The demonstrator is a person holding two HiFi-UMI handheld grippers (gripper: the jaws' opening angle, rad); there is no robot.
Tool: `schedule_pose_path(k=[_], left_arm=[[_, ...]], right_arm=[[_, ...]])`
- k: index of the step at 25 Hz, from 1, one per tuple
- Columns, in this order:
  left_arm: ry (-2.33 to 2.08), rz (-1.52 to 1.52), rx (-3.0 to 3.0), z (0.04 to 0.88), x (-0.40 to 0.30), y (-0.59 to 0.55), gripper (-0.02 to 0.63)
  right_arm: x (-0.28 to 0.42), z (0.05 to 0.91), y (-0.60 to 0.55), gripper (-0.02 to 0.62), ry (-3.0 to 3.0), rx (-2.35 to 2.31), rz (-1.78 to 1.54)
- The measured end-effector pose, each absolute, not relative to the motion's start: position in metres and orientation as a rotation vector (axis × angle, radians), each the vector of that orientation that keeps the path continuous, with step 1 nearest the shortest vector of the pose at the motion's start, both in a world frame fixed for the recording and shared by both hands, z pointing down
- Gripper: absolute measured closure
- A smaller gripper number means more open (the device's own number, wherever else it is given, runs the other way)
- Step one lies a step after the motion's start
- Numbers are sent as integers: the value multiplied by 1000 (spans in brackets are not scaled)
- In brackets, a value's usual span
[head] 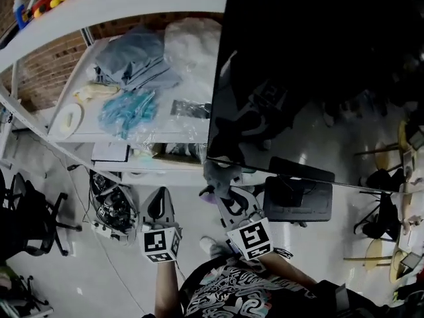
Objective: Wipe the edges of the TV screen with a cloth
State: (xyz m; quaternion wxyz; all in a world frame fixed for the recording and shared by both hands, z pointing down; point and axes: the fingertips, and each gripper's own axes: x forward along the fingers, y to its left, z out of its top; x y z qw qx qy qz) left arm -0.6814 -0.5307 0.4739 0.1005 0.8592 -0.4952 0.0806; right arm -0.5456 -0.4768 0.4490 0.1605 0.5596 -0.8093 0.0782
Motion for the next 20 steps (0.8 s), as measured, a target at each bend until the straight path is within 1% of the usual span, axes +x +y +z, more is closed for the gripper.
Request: schedule_pose_path(k=[4, 9, 20], left_arm=[[-1411, 252, 2593, 470, -643, -518, 586], [-1372, 261, 2645, 456, -597, -489, 584], [-1382, 276, 2673, 443, -535, -368, 584]], right_arm=[[-503, 438, -448, 502, -2217, 1653, 80], [-446, 424, -408, 502, -2173, 1752, 45], [-365, 417, -284, 502, -2166, 1887, 127]])
